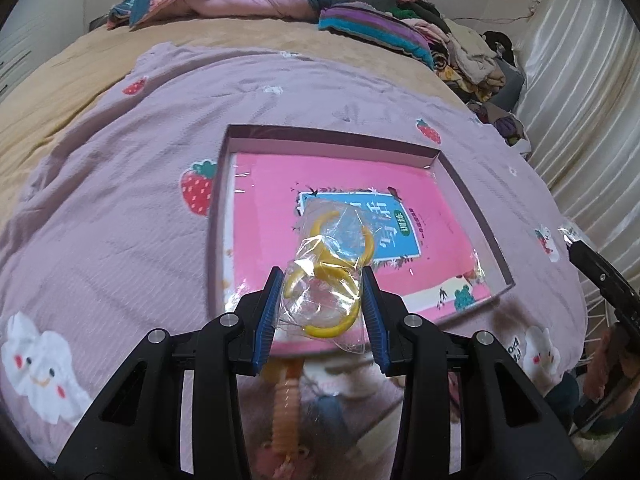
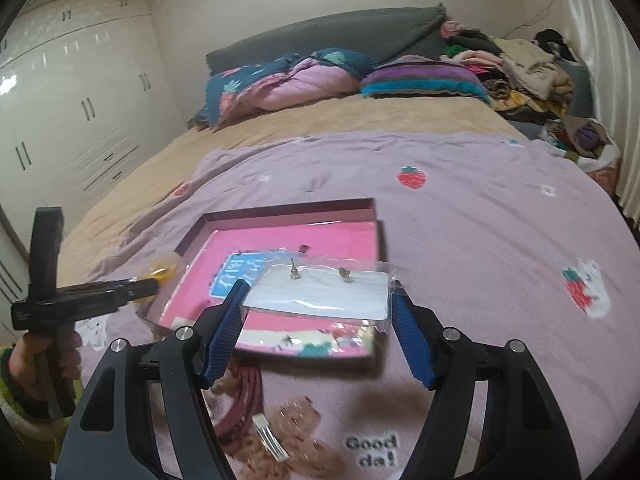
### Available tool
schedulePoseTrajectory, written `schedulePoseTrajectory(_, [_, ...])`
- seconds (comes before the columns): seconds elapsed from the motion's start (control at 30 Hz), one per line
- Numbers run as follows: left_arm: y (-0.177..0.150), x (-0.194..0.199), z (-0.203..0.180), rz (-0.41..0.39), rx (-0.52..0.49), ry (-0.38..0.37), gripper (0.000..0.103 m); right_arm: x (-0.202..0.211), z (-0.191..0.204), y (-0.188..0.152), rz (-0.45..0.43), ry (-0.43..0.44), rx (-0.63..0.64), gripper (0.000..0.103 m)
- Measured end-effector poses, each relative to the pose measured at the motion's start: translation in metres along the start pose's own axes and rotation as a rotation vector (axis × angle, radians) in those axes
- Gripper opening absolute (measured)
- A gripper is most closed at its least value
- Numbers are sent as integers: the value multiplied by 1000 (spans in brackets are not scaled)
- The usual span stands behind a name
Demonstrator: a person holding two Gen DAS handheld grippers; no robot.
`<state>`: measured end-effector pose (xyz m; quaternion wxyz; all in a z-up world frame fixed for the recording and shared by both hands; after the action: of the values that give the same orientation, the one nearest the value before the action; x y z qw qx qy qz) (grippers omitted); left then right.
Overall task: Organize jewelry
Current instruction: 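Carry both items into the grey box and open both tools to release them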
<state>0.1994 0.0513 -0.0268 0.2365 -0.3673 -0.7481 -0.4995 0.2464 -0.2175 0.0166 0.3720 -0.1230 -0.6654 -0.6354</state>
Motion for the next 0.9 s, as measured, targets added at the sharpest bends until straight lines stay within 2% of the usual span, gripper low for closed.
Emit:
schedulePoseTrajectory(0.3, [13,-35,2,44,-8,26,30,-51,24,11,88,40,14,69])
schedulePoseTrajectory(0.63, [15,-61,12,79,3,54,34,-92,28,5,192,46,-15,69])
schedulePoseTrajectory(0.73, [14,-61,15,79,3,59,38,-102,29,1,218,28,-8,69])
schedulePoseTrajectory(0.8, [14,-58,15,75,-2,66,49,-107,28,-2,234,17,-8,70])
schedulePoseTrajectory(0.9, [11,-51,14,64,-16,77,56,-112,26,-7,255,6,-18,70])
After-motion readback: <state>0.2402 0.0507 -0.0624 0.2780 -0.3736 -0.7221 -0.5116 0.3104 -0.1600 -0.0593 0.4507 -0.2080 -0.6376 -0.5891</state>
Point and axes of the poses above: each gripper's, at about its wrist camera, not at the fingertips, and x roughly against the way its jaws point, z to its left, y to its top, the point moved 2 cm from there along -x, roughly the way its jaws point, and after that the axes turned 11 degrees about -y, right-handed, at the moved point
